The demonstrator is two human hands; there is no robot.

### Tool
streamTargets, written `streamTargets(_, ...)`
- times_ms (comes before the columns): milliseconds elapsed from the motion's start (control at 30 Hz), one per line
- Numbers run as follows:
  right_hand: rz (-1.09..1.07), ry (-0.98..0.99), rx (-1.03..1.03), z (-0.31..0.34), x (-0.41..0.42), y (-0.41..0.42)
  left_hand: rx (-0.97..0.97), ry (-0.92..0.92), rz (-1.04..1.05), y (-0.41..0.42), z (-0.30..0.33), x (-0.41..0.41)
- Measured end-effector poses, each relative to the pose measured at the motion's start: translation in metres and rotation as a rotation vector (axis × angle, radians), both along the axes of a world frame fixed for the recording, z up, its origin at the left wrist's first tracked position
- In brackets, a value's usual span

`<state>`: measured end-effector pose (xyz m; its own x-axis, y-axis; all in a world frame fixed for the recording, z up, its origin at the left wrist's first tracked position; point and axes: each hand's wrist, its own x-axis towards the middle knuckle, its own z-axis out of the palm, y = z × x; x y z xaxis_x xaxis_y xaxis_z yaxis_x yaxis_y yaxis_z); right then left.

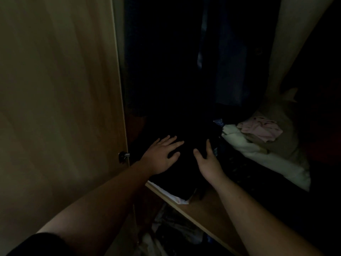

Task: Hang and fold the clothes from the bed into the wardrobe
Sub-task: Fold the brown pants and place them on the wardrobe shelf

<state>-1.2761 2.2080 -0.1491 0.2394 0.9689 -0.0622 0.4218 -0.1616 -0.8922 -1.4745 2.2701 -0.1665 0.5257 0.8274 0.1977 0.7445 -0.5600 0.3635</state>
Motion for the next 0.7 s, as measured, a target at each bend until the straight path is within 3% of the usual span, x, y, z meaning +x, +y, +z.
streamTargets(567,-0.094,0.096,-0.153,-0.008,0.001,0.034,-0.129,0.045,-0.017,0.04,-0.005,0.019)
streamTargets(700,-0.089,0.119,-0.137,-0.002,-0.002,0.023,-0.064,0.035,-0.015,0.031,-0.002,0.016)
